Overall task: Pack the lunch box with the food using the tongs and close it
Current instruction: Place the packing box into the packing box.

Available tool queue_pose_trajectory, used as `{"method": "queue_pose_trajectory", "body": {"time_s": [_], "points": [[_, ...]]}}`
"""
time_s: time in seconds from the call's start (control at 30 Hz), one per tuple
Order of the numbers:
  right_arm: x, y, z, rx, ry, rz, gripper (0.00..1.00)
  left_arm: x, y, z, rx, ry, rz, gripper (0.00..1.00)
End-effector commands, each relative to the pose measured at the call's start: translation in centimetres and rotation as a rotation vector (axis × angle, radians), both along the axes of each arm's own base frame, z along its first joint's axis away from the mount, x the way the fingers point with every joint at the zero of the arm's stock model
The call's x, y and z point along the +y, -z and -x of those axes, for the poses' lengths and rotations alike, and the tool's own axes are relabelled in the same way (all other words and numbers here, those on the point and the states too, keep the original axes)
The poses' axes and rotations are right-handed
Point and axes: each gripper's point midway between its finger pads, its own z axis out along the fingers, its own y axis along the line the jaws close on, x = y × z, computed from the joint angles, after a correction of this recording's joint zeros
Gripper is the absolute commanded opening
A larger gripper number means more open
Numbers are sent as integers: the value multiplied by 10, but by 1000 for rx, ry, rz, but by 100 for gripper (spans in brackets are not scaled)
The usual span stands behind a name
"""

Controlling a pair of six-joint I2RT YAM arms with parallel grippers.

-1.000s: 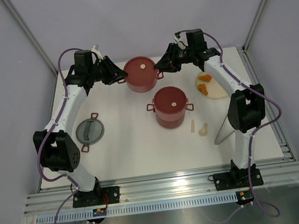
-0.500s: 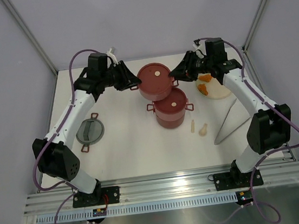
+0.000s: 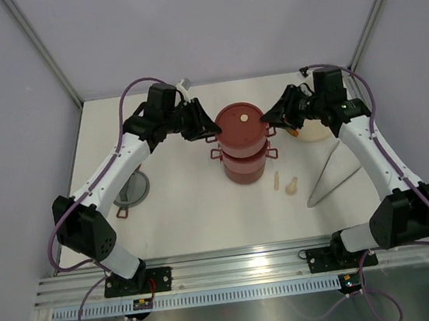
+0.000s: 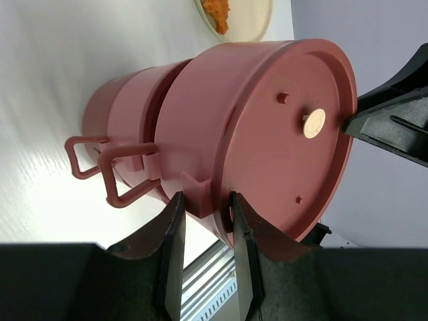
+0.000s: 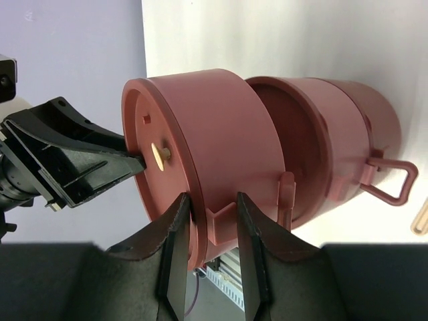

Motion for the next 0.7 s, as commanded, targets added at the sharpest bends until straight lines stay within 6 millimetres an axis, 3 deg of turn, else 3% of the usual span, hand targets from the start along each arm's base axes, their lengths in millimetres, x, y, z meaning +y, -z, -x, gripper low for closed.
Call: {"method": "queue_pose_trajectory", "body": {"time_s": [0.0, 0.67], "points": [[1, -11, 8, -33, 8, -19, 0, -34, -34, 32, -64, 181, 115, 0], [-12, 48, 4, 122, 26, 59, 0, -40, -5, 24, -15, 196, 63, 0]]}}
